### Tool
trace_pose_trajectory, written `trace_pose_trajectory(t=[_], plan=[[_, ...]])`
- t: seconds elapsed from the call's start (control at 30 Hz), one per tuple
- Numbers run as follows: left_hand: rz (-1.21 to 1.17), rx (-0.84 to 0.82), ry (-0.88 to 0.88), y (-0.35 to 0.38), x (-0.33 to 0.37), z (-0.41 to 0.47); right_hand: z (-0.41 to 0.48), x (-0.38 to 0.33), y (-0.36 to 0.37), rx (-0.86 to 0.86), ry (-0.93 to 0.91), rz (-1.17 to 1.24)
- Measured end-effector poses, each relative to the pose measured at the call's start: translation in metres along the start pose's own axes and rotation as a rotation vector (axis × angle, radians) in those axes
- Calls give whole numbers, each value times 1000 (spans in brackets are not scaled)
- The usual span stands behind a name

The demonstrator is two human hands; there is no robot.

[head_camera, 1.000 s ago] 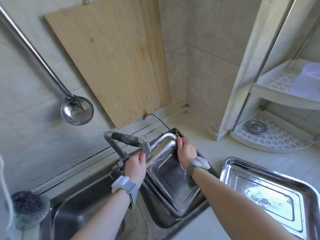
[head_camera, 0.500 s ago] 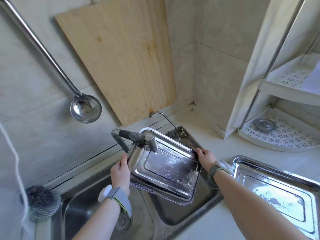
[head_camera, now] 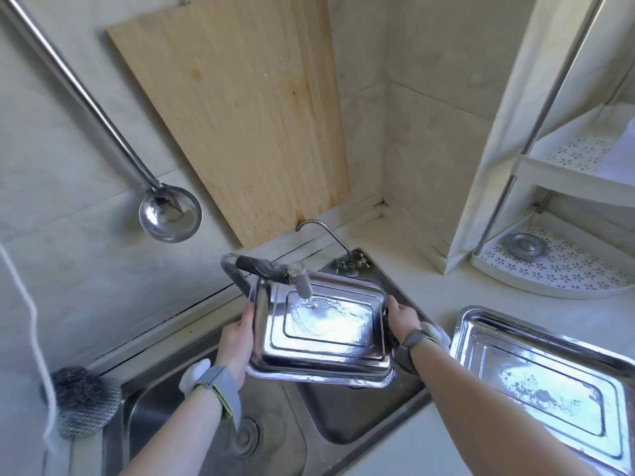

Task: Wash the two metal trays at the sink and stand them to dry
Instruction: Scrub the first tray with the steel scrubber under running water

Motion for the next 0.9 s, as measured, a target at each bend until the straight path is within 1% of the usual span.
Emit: trace_pose_trajectory(t=[0.07,0.1,0.17,0.27,0.3,0.33,0.37,0.4,0.47,0.5,0.53,0.57,0.63,0.67,0.7,0.73,0.77,0.83,0.87,0.9], plan=[[58,84,59,8,2,-6,-8,-9,17,47,17,-73],[87,97,88,16,3,-11,-13,-18,29,73,-37,-103],[139,131,131,32,7,-21,-30,-42,62,66,-239,-181],[125,144,155,41,7,-28,-83,-80,118,-56,-697,-332],[99,144,153,41,5,-30,-92,-82,124,-77,-808,-392],[66,144,137,39,1,-30,-86,-77,121,-80,-839,-436],[35,146,120,35,-3,-31,-67,-64,106,-51,-760,-425],[21,141,109,32,-5,-33,-42,-44,83,9,-585,-341],[24,118,128,30,-5,-36,-8,1,38,153,-152,-195],[27,110,143,30,-4,-36,-6,5,36,170,-71,-207],[38,107,149,31,-1,-35,-11,-9,49,147,-122,-229],[46,109,162,34,2,-33,-24,-36,70,101,-278,-250],[48,129,168,35,5,-32,-71,-83,119,-45,-689,-346],[40,141,158,34,4,-30,-88,-90,134,-84,-833,-432],[17,152,145,30,1,-29,-90,-84,137,-107,-888,-507],[2,149,129,26,-4,-28,-76,-71,125,-74,-858,-537],[-1,140,126,23,-6,-28,-52,-51,102,-11,-722,-498],[11,110,129,24,-9,-31,-4,-5,49,131,-324,-337],[24,100,140,27,-10,-31,8,8,35,154,-163,-307],[43,95,152,33,-7,-32,11,4,35,145,-105,-305]])
Point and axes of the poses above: each hand's wrist, its own z-axis towards the middle knuckle, its own y-axis out of the palm, x = y × z, the point moved 9 cm from there along z, towards the middle knuckle, and after that the axes turned 15 degrees about -x, right-handed, at the moved point
